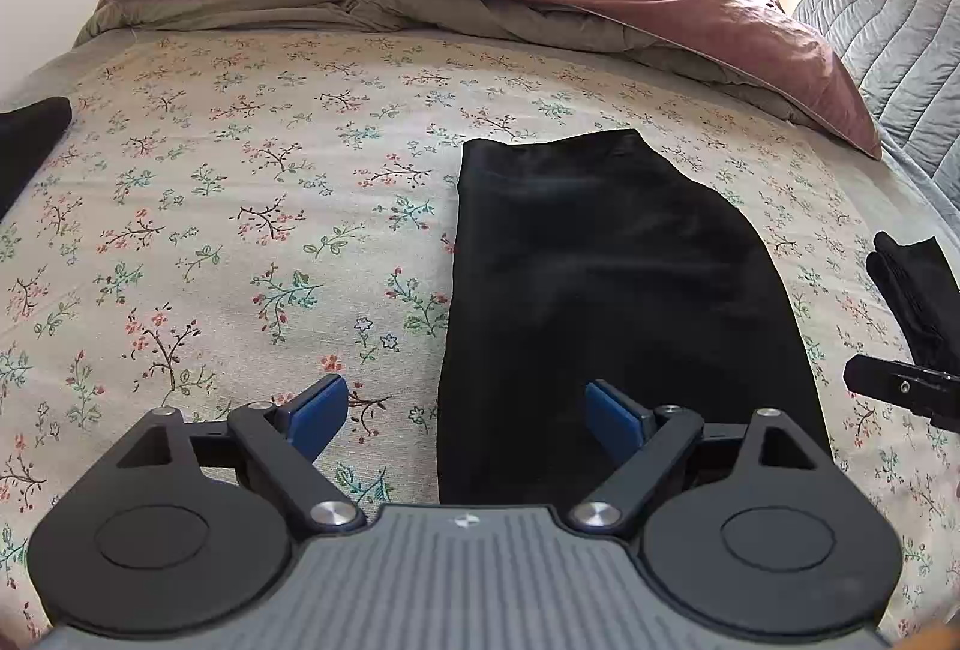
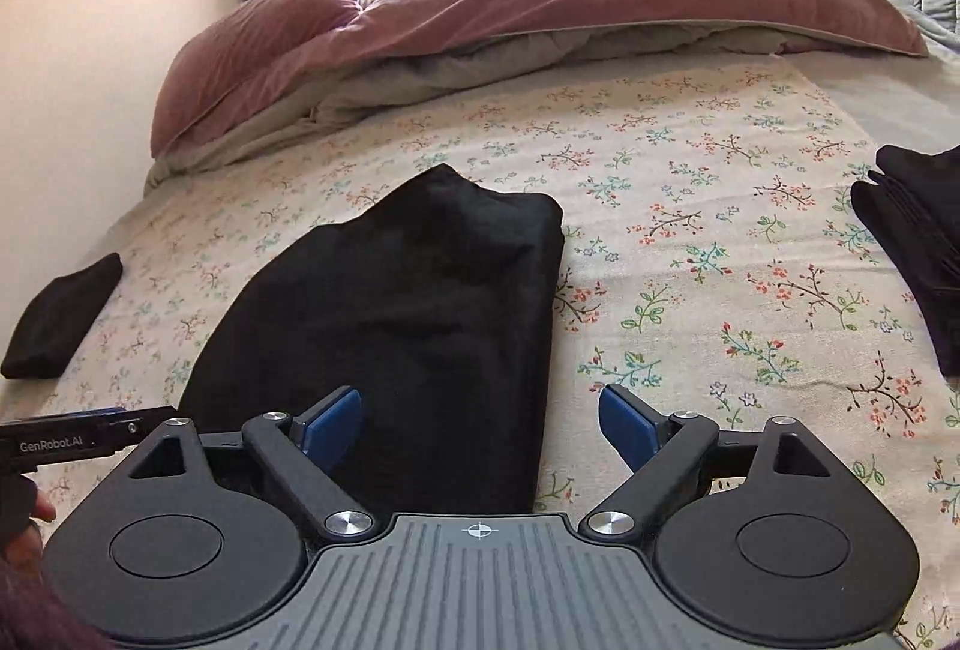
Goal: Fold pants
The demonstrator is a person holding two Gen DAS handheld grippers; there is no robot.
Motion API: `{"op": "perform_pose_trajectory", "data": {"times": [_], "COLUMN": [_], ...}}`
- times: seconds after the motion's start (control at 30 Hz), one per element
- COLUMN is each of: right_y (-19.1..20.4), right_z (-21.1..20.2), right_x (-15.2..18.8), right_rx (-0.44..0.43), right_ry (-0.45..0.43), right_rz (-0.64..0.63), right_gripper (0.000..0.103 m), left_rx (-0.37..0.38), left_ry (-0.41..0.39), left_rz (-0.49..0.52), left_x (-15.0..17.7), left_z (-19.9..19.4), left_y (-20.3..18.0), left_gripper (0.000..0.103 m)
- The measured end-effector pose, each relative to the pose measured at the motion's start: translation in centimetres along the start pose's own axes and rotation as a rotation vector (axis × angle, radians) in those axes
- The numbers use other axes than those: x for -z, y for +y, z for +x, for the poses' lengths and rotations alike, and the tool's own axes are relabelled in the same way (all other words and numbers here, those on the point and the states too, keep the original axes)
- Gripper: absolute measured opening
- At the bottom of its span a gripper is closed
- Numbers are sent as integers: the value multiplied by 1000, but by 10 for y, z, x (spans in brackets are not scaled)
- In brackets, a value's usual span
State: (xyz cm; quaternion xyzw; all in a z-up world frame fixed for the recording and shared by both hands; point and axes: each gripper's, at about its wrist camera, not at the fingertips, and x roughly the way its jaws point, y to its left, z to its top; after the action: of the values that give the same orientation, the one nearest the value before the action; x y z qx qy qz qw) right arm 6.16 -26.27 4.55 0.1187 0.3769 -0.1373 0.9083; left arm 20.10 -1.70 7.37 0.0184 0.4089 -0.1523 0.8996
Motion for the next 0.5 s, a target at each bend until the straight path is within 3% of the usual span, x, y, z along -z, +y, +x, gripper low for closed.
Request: {"op": "perform_pose_trajectory", "data": {"times": [0.07, 0.2, 0.5], "right_y": [1, 1, 16], "right_z": [-7, -21, -37], "right_x": [5, 8, 15], "right_rx": [26, 65, 125], "right_ry": [7, 2, 1], "right_rz": [-11, -17, -54], "right_gripper": [89, 94, 100], "left_rx": [-19, -24, -79], "left_ry": [-2, -11, 65], "left_rz": [23, 35, 71], "left_x": [5, 12, 27], "left_z": [-8, -19, -14], "left_y": [-8, -18, -33], "left_gripper": [103, 103, 103]}}
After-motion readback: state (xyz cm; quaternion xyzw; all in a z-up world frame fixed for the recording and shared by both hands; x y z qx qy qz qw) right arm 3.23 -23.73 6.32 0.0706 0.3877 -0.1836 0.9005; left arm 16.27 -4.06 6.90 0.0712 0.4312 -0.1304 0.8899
